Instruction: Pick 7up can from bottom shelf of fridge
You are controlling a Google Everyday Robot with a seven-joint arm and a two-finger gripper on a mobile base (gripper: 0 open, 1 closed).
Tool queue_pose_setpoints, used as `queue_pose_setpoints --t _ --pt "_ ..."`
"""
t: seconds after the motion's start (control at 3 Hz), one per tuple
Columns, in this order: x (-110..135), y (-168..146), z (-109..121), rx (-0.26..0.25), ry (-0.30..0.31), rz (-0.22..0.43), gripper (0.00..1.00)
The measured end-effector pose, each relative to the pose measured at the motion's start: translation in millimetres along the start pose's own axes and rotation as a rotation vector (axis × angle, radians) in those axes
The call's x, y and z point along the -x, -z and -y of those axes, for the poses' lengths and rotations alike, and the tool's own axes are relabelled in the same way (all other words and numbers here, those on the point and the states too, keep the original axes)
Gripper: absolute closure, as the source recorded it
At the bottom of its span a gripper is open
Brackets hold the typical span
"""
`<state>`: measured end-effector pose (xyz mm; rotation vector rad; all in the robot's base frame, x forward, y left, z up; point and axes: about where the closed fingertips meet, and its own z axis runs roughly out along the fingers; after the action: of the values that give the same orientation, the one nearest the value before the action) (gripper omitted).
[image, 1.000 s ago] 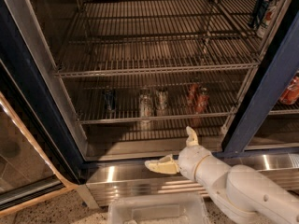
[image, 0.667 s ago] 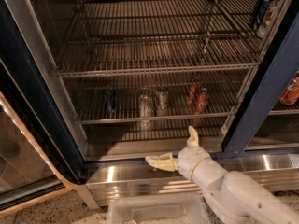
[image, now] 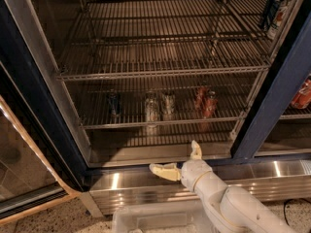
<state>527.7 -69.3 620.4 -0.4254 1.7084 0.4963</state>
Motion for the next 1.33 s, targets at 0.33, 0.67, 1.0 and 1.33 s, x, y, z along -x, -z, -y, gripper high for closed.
queue_pose_setpoints --t 0.33,0.67,1.0,1.33 --pt "0 0 0 0.0 0.0 0.0 0.0" --pt "-4 -4 4 -0.003 -0.014 0.013 0.0" --pt "-2 -10 32 -0.059 -0.043 0.085 0.0" --pt "-14 -22 54 -0.102 -0.09 0.164 0.0"
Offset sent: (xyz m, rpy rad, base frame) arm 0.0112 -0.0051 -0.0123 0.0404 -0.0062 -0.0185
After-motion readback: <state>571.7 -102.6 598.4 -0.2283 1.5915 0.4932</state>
